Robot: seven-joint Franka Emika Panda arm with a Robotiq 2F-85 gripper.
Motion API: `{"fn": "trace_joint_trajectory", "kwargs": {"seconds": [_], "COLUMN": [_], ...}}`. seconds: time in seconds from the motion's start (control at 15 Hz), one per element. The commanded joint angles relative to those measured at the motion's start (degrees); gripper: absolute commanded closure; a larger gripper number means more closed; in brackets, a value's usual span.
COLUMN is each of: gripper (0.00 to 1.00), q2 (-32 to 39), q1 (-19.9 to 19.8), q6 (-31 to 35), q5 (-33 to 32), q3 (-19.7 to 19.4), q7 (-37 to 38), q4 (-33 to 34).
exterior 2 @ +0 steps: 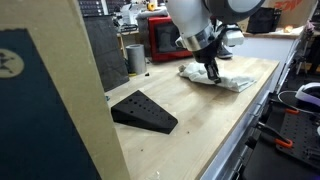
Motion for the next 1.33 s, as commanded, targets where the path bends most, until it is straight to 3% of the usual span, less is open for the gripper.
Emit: {"fn": "trace_joint_trajectory", "kwargs": {"seconds": [0.0, 0.27, 0.53, 0.67, 1.0, 1.27], "gripper": [0.69, 0.41, 0.1, 0.0, 0.0, 0.0], "q2": [-2.8, -1.2, 5.4, 9.9, 20.7, 24.9], "q1": [0.5, -1.4, -4.4, -5.5, -6.1, -5.9], "q6": [-2.5, -4.9, -7.9, -9.2, -12.3, -12.0], "q5": [4.6, 8.2, 9.1, 9.1, 11.0, 12.3], "q3": [0.8, -1.2, -4.7, -6.2, -8.5, -8.8], "q7": [-6.4, -11.4, -8.9, -7.1, -3.2, -2.9], "q4": [1.1, 6.7, 15.9, 20.6, 32.0, 38.6]}}
